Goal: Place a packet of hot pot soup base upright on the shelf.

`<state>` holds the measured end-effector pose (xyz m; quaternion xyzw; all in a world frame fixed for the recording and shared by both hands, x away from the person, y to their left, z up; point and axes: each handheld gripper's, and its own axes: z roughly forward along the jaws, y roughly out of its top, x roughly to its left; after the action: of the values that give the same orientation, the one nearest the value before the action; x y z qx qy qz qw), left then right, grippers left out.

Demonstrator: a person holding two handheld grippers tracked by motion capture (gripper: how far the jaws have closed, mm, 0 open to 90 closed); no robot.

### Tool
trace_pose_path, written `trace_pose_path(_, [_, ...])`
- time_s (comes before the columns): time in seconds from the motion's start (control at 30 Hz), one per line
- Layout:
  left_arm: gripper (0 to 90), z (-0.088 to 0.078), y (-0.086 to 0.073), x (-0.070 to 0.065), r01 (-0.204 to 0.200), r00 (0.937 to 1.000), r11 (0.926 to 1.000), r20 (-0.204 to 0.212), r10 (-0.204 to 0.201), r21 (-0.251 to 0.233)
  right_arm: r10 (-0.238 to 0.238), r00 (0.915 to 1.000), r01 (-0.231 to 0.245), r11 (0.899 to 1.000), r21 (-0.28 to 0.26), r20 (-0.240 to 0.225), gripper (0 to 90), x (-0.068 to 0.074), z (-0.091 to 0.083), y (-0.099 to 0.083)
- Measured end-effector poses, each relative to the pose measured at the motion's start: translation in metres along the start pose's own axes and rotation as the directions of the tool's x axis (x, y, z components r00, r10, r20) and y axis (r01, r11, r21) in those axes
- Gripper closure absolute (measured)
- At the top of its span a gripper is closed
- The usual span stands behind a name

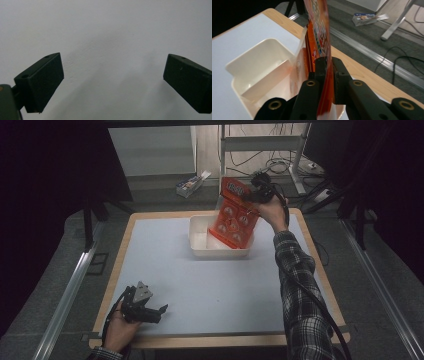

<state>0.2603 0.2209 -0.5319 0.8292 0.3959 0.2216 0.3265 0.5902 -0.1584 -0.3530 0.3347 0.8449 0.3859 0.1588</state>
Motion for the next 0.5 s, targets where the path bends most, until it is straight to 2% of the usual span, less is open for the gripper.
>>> trace_pose_path(0.2, [3.0,0.0002,-0.0001,-0.0002,-0.002,1.0000,1.0000,0.000,0.002,0.003,-0.012,0.9975,0.012,1.000,0.005,0.070,65.4,-0.0019,0.0029,0.0004])
trace_pose_path(0.4, [3.0,0.0004,-0.0001,-0.0004,-0.003,1.0000,1.0000,0.000,0.003,0.005,-0.024,0.9868,0.022,1.000,0.015,0.160,33.2,-0.0061,0.0062,-0.0016])
trace_pose_path(0.5, [3.0,0.0007,-0.0001,-0.0005,-0.002,1.0000,1.0000,0.000,0.002,0.006,0.013,0.9834,-0.015,1.000,0.012,0.181,19.7,-0.0097,0.0076,-0.0020])
